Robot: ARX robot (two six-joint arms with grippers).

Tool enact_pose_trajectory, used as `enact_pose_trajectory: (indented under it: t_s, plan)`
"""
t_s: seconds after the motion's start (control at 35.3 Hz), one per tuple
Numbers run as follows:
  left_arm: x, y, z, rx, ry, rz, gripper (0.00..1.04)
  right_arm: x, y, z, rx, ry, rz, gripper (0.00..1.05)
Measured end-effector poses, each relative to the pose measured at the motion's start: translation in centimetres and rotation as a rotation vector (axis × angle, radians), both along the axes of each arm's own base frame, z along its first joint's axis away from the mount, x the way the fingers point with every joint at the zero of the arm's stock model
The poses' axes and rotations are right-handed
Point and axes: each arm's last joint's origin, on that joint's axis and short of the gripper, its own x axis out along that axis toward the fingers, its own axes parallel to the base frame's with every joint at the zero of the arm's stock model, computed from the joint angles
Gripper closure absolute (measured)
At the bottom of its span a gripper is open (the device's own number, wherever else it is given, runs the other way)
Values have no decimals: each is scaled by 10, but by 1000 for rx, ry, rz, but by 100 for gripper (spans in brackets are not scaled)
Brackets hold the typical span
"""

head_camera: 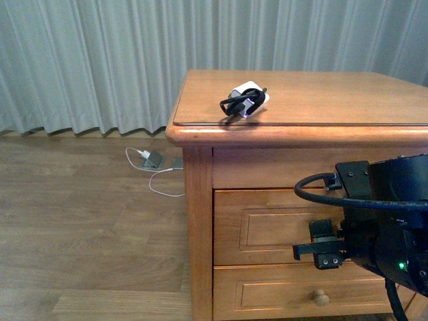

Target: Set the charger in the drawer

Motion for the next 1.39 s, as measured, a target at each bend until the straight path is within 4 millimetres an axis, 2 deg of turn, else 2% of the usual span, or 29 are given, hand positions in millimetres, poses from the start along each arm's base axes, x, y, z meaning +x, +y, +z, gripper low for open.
enact_pose_trajectory:
  t_s: [0.14, 0.45, 0.65, 0.74, 0.91, 1.13, 1.33, 1.36, 1.39]
  plan:
    - [0, 0, 0, 0, 0, 0, 6, -2, -1, 1, 6, -4, -14, 80]
    - [0, 0, 0, 0, 0, 0, 6, -4, -2, 2, 21, 14, -17, 81]
    - [0, 0, 0, 0, 0, 0, 6, -14, -3, 5, 39, 53, 1, 81]
    - [0, 0, 0, 0, 0, 0, 6, -25, -4, 6, 46, 76, 10, 81]
    - [0, 0, 0, 0, 0, 0, 6, -59, -11, 12, 49, 152, 32, 81]
    - [0, 0, 0, 0, 0, 0, 6, -121, -18, 23, 32, 265, 84, 82]
    - [0, 0, 0, 0, 0, 0, 6, -154, -21, 28, 23, 301, 111, 82]
    - [0, 0, 0, 0, 0, 0, 6, -158, -21, 28, 23, 302, 113, 80]
    - [0, 0, 0, 0, 0, 0, 6, -162, -21, 31, 33, 293, 108, 72]
